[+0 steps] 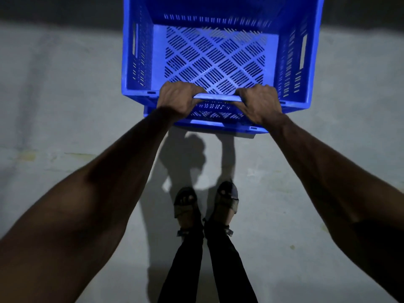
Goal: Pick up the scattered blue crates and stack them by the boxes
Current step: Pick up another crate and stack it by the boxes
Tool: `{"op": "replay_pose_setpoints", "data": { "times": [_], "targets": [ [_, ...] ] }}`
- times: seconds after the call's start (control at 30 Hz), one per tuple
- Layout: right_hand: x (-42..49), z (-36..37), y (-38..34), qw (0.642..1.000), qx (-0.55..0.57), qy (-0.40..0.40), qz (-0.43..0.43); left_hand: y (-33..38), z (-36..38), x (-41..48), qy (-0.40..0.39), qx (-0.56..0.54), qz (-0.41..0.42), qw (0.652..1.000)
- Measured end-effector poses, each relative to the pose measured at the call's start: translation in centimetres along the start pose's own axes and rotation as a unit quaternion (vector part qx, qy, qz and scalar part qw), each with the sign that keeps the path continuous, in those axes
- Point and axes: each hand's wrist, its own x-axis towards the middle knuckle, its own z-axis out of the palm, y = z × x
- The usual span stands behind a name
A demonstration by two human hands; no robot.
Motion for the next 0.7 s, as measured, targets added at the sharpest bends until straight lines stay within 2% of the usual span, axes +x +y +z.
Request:
{"op": "replay_pose_setpoints", "data": {
  "times": [0.1,0.13,0.17,0.23,0.27,0.37,0.53,0.7],
  "targets": [
    [-1.6,0.1,-1.8,1.0,-0.012,-0.015,0.007,-0.6,-0.9,-0.5,-0.05,-0.002,0.027,0.998],
    [-2.0,0.0,-2.1,1.0,-0.016,-0.019,-0.001,-0.6,-0.9,-0.9,-0.044,0.004,0.03,0.999],
    [-2.2,-0.2,-2.1,1.0,-0.017,-0.02,-0.011,-0.6,-0.4,-1.4,-0.011,0.026,0.024,0.999],
    [-2.2,-0.5,-1.8,0.999,-0.024,-0.037,-0.032,0.0,1.4,-2.7,0.155,0.094,0.044,0.982],
    [-2.2,-0.7,-1.6,0.998,-0.031,-0.046,-0.044,0.3,2.2,-3.5,0.215,0.114,0.044,0.969],
    [-2.1,-1.0,-0.9,0.997,-0.036,-0.037,-0.061,0.7,3.4,-4.1,0.294,0.146,0.054,0.943],
    [-2.4,-0.6,-1.9,0.999,-0.02,-0.015,-0.028,-0.8,2.0,-3.4,0.252,0.069,0.085,0.961],
    [-2.7,-0.5,-1.2,0.998,-0.014,-0.019,-0.05,0.8,2.2,-4.1,0.226,0.046,0.052,0.972]
  ]
}}
